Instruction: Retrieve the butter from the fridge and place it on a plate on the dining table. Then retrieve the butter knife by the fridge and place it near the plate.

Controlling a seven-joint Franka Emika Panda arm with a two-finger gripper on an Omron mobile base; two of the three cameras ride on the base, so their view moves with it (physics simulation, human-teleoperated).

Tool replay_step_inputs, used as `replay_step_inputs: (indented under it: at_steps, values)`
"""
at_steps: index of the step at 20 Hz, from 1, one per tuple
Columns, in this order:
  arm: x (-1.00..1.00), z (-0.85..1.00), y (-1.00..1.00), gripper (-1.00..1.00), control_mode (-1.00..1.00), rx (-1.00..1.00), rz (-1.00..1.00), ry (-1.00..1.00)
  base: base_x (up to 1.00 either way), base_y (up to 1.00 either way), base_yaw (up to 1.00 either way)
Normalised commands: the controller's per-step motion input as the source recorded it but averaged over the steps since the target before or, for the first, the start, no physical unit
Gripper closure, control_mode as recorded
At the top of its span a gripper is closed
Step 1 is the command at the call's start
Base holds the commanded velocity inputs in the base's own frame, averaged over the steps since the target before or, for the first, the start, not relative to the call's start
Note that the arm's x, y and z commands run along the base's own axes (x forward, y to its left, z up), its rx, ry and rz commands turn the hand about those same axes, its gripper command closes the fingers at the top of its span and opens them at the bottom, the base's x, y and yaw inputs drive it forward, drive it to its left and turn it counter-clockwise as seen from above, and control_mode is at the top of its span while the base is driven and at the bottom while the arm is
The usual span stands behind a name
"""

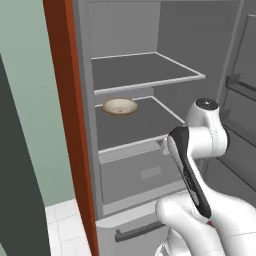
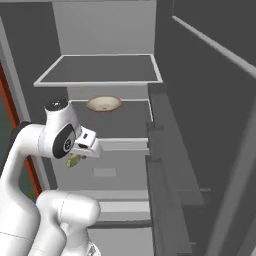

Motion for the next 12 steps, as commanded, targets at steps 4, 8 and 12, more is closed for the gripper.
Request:
replay_step_inputs:
  at_steps: [4, 8, 12]
  values:
    - [0.00, 0.00, 0.00, 1.00, 1.00, 0.00, 0.00, 0.00, -0.98, 0.24, -0.46]
    - [0.00, 0.00, 0.00, 1.00, 1.00, 0.00, 0.00, 0.00, -1.00, 0.11, -0.60]
    - [0.00, 0.00, 0.00, 1.00, 1.00, 0.00, 0.00, 0.00, -1.00, 0.03, -0.66]
